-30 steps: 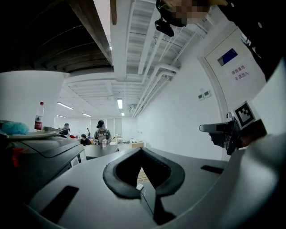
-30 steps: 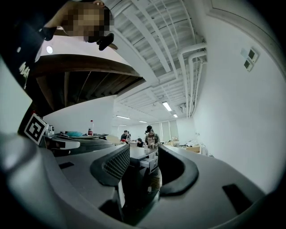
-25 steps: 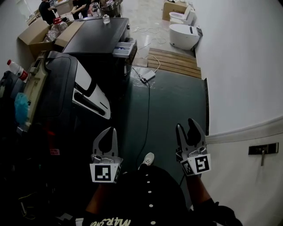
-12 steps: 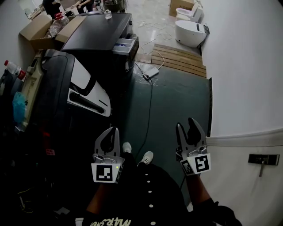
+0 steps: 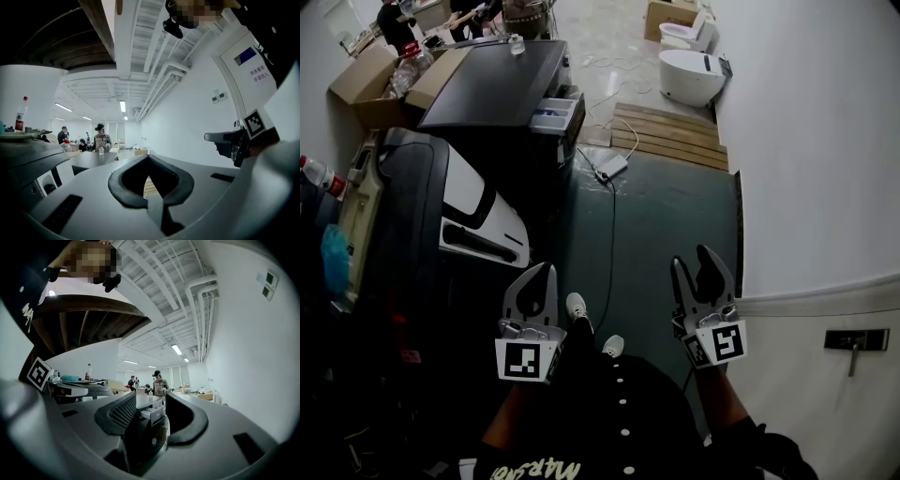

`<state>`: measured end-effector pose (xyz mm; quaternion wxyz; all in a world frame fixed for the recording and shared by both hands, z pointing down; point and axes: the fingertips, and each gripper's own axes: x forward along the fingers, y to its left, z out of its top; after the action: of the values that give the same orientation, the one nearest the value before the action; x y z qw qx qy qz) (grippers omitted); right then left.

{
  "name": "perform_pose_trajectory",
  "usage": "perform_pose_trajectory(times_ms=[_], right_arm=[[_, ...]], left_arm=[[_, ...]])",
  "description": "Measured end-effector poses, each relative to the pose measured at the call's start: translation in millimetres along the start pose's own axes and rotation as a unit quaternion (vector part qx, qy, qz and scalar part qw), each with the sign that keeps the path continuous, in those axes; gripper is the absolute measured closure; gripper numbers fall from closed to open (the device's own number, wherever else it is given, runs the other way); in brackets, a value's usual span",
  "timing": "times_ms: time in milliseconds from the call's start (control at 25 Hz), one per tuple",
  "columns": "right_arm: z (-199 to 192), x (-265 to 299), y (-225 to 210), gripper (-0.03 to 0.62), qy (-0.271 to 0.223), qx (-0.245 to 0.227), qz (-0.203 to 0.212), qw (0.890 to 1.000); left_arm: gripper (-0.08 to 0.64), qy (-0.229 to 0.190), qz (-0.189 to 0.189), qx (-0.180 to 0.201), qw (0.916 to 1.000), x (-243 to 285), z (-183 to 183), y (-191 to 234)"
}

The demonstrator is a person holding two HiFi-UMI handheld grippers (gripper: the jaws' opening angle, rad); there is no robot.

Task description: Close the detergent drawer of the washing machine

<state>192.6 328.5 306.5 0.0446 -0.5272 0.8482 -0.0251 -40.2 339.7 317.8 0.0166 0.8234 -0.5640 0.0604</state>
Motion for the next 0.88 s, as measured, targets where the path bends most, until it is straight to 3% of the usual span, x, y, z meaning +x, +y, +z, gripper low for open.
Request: perform_pose_trajectory(times_ms=[240,360,880], right_arm=[[3.2,27.7,-16.3,0.397,0.012,-0.007,-0.023,1.000],[6.2,41.2,-18.8,0.397,-0.005,-0.003,-0.016,1.000],[1.5,96.0,-40.6,0.397,0.020,-0.020,-0.048,0.998]], left_arm=[[0.554,-0.019,0.003,-0.008,0.9998,30.3,8.8,18.5],[0.554,-0.015,-0.002,-0.011,0.9998,43.9,3.5,25.5],[0.554,-0.018,-0.020,-0.009,0.9996,105.2,7.5,58.3]])
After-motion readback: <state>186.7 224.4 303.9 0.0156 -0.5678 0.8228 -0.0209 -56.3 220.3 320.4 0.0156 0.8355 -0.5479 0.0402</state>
